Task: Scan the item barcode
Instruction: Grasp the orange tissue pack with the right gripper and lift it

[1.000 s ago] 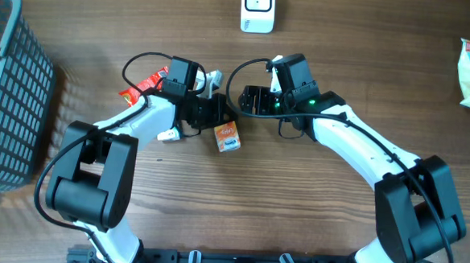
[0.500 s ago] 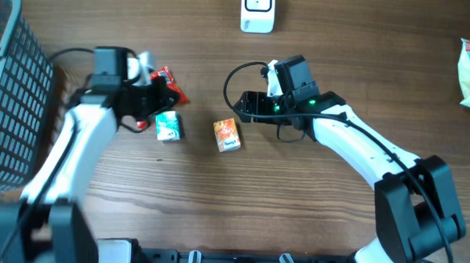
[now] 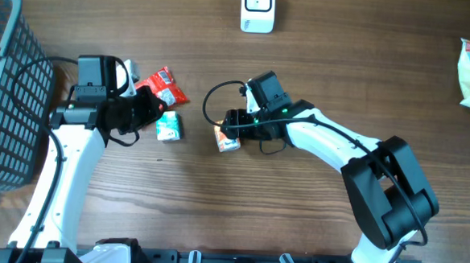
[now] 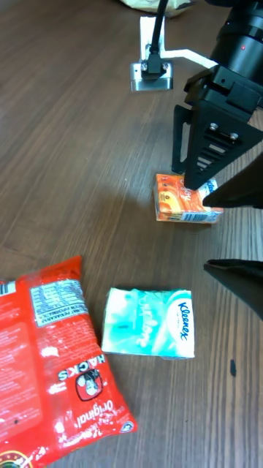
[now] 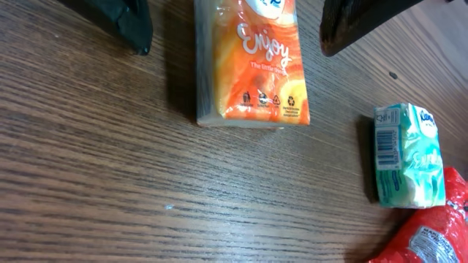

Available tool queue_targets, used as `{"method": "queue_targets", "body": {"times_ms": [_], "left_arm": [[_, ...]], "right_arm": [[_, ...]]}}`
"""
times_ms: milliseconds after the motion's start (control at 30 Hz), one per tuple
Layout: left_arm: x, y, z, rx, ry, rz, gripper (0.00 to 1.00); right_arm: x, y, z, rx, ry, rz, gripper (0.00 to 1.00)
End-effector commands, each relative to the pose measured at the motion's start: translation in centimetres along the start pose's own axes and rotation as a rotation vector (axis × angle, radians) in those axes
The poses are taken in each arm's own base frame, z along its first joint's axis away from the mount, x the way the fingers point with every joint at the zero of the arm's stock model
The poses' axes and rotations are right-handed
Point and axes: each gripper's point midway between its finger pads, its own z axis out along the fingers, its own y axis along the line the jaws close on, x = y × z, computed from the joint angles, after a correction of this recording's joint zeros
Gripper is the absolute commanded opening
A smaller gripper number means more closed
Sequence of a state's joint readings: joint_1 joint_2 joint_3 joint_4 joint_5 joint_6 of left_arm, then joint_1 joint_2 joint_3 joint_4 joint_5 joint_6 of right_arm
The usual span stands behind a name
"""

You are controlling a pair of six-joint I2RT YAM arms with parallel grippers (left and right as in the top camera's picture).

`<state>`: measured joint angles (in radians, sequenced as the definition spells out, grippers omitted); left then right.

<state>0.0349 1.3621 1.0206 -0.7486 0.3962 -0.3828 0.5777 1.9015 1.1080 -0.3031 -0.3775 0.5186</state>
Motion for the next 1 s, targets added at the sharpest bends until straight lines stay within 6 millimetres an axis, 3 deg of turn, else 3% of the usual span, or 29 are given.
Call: {"method": "queue_targets", "body": {"times_ms": [0,167,967], "left_arm": [[-0.13,0.21,-0.08,-0.014,-0.003,-0.002,0.21],[0.02,0.30,-0.08,-0.017,0.003,-0.004,0.22],[-0.05,0.67,-0.09,-0.038,-0.003,-0.006,0.26]], "right_arm": [[0.95,-0.84,1.11,0.010,0.041,0.026,0.68],[1.05,-0.94,1.22,0.013,0.045,0.052,0.51],[1.64,-0.89,1.11,-0.001,0.076,0.093,0.29]]}}
